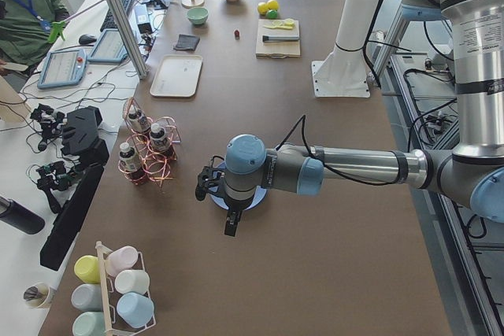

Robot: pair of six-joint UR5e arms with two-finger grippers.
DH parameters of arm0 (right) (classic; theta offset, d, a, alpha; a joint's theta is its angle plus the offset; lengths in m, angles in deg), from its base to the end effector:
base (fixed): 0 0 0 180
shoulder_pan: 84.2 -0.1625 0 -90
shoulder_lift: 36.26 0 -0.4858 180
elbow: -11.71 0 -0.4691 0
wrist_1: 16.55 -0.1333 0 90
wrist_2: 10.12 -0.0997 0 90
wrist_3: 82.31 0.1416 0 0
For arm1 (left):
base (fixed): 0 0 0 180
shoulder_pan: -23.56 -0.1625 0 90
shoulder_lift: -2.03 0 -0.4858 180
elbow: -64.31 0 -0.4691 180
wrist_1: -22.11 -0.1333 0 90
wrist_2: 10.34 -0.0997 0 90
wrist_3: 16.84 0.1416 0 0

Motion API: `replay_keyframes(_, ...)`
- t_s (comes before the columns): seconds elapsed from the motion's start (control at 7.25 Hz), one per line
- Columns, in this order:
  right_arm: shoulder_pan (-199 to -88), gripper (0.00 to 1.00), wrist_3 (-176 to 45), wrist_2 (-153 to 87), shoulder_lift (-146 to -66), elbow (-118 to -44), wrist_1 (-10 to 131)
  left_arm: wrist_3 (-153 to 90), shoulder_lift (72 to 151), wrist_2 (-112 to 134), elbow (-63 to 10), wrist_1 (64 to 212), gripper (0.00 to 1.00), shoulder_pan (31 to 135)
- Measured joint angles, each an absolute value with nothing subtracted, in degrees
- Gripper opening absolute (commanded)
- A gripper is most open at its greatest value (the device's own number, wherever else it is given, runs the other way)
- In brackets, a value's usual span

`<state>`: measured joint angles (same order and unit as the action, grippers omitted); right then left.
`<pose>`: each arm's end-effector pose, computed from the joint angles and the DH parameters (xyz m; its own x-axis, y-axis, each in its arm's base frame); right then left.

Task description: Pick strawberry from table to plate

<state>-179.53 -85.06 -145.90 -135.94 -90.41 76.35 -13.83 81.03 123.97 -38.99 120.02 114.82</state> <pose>0.0768 -0.4808 0.7210 0.6975 0.0227 0.7162 -0.0595 0.9979 0.0264 -0.0452 -0.4912 0.7026 0.7183 0.1596 -0.6772 -0.0161 0.9769 0.2131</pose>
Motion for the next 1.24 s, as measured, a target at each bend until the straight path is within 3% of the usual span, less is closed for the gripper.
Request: replay_keyframes(1.24, -179.2, 1.0, -85.1, -146.0, -136.0, -90.5, 76.3, -16.9, 81.2, 130.9, -39.9, 123.3, 0.98, 115.6)
